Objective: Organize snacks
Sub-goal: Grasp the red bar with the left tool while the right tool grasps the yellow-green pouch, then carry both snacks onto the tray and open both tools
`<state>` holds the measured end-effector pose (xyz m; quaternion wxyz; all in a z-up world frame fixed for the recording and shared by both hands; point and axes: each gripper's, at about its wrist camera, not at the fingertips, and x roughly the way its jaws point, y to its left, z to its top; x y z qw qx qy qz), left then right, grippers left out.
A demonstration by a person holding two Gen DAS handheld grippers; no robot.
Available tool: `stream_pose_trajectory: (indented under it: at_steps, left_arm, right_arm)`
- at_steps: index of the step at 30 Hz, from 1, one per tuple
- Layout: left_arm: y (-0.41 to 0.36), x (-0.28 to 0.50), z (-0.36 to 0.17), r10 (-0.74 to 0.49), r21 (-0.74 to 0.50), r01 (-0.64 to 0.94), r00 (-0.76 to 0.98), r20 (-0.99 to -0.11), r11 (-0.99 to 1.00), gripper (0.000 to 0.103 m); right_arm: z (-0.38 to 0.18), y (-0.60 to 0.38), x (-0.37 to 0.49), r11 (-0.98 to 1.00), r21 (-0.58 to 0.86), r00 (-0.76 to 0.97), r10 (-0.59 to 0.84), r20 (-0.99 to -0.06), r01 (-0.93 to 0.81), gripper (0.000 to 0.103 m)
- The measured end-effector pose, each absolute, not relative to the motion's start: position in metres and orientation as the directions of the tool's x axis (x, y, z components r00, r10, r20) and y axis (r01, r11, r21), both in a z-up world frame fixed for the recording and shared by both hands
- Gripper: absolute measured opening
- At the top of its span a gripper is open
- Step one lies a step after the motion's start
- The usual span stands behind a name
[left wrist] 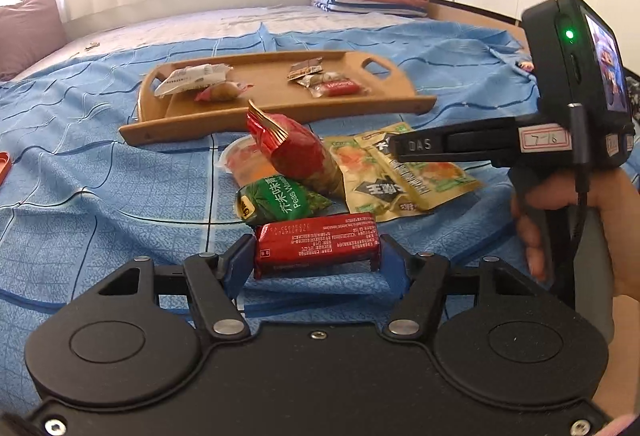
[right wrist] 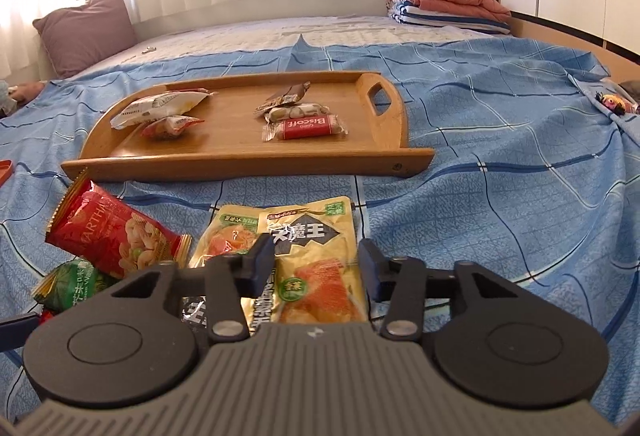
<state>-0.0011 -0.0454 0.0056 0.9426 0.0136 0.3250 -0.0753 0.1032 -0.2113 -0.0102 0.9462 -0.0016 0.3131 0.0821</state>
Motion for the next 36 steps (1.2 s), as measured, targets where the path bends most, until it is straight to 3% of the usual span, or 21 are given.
stream_pose_trajectory:
  at_steps: [2, 5, 6, 7, 12, 16, 23, 25, 36]
  left_arm:
    - [-0.043, -0.004, 0.01, -0.132, -0.027, 0.146, 0.782, -0.609, 0.989, 0.064]
    - [-0.041, -0.008, 0.017, -0.134, -0.036, 0.14, 0.792, -0.596, 0.99, 0.064]
    - [-0.039, -0.009, 0.02, -0.133, -0.037, 0.138, 0.796, -0.59, 0.99, 0.064]
    - [-0.038, -0.01, 0.023, -0.131, -0.036, 0.136, 0.801, -0.584, 0.99, 0.064]
    - [-0.033, -0.011, 0.034, -0.119, -0.03, 0.124, 0.821, -0.558, 0.992, 0.064]
    - [-0.028, -0.011, 0.041, -0.107, -0.031, 0.107, 0.835, -0.54, 0.994, 0.064]
    - [-0.017, -0.001, 0.053, -0.075, -0.03, 0.069, 0.859, -0.507, 0.997, 0.064]
    - [-0.013, 0.003, 0.056, -0.065, -0.028, 0.059, 0.866, -0.496, 0.998, 0.064]
    - [0.006, 0.023, 0.072, -0.03, -0.018, 0.025, 0.887, -0.461, 1.0, 0.064]
  right_arm:
    - [-0.007, -0.212, 0.1, 0.986, 0.032, 0.793, 0.151, -0.591, -0.163, 0.034]
    - [-0.005, -0.214, 0.098, 0.985, 0.014, 0.789, 0.146, -0.597, -0.172, 0.037]
    - [-0.005, -0.214, 0.097, 0.984, 0.016, 0.785, 0.153, -0.6, -0.179, 0.055]
    - [-0.005, -0.213, 0.097, 0.981, 0.025, 0.779, 0.169, -0.604, -0.193, 0.064]
    - [-0.014, -0.199, 0.094, 0.98, -0.008, 0.773, 0.152, -0.616, -0.2, 0.073]
    - [-0.017, -0.204, 0.102, 0.988, 0.064, 0.765, 0.15, -0.627, -0.141, 0.08]
    - [-0.018, -0.191, 0.1, 0.984, 0.031, 0.759, 0.155, -0.633, -0.175, 0.081]
    - [-0.015, -0.196, 0.101, 0.98, 0.082, 0.746, 0.19, -0.639, -0.179, 0.068]
    - [-0.002, -0.217, 0.088, 0.988, 0.06, 0.776, 0.15, -0.613, -0.144, 0.065]
